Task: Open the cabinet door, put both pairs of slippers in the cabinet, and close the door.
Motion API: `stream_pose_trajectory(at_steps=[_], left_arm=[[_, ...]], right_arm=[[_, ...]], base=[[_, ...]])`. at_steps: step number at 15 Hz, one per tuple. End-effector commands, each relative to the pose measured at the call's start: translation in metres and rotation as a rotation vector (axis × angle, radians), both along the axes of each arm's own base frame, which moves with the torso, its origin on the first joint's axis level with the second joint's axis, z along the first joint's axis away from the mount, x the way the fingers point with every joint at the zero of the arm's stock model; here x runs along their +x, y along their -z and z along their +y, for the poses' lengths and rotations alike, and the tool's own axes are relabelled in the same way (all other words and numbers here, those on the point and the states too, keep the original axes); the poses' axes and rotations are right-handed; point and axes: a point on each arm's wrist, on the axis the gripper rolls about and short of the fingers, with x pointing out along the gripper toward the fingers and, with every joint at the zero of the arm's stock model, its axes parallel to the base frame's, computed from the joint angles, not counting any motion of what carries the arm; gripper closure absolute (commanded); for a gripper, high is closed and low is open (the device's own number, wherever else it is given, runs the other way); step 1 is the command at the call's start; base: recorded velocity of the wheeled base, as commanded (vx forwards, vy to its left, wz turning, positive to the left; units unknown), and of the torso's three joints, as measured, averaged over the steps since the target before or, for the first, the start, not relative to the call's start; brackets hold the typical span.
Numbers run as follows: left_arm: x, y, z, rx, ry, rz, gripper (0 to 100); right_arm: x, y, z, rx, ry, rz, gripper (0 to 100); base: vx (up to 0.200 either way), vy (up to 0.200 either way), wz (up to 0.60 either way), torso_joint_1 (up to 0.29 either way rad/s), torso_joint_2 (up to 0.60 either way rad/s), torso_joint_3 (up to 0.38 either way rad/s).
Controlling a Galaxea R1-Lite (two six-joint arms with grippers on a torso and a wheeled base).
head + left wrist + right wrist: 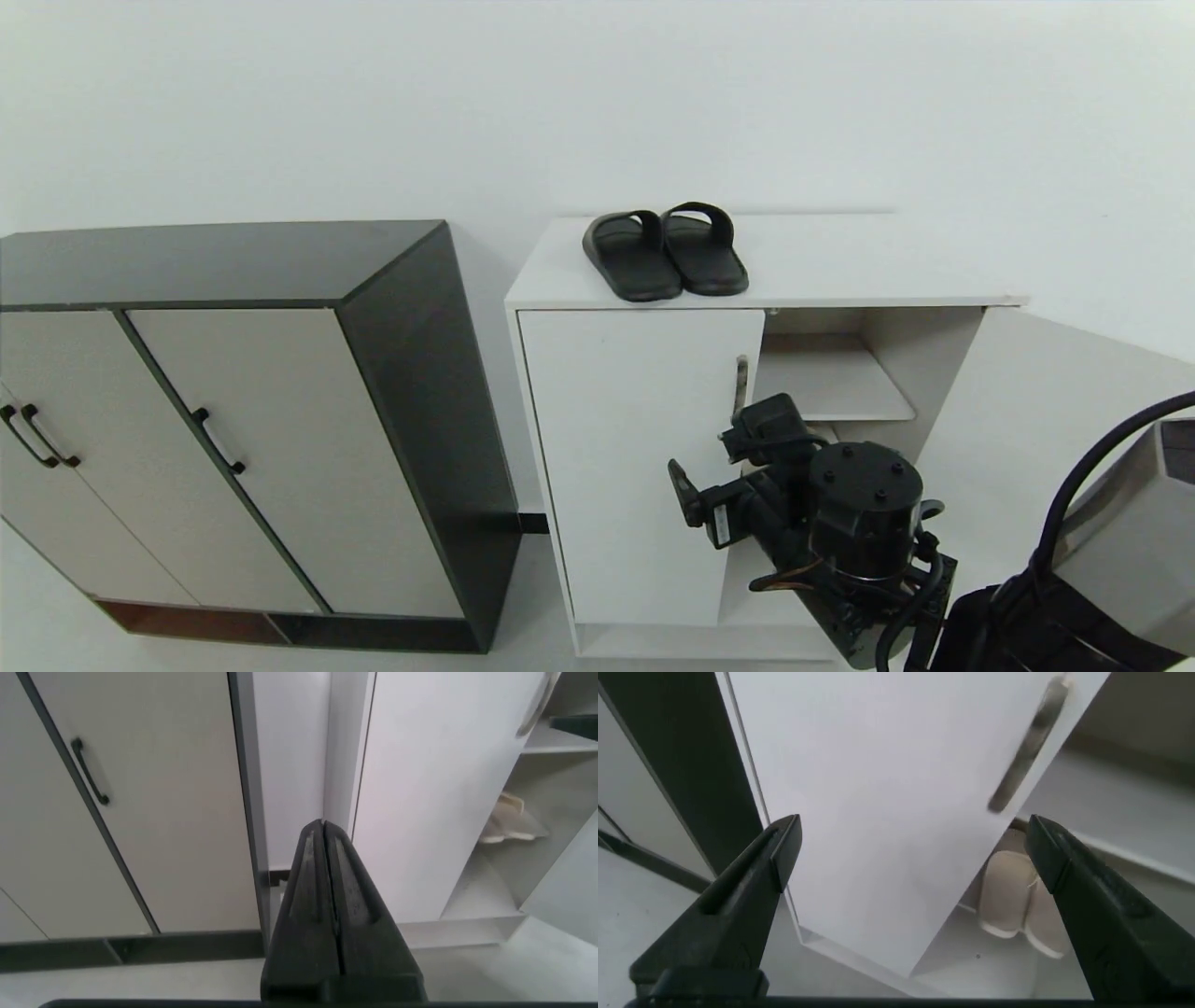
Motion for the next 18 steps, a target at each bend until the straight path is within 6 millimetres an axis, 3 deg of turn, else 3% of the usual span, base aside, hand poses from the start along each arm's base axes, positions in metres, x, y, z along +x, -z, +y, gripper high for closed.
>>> stream_pose_trajectory(at_steps=[1,18], left_arm=[[0.0001,0.0,0.0,0.0,-0.001,0.001,100],[0.0001,0.0,0.0,0.0,-0.001,0.001,100]], right_arm=[[-0.0004,0.0004,0.0,-0.002,-0.001,0.001,0],[-0.0013,0.0039,-0.0009,-0.016,-0.003,0.007,0]], base=[[0.0,0.0,0.0,0.188,-0.5,-0.31],[0.0,0.0,0.0,0.235,-0.53,-0.301]])
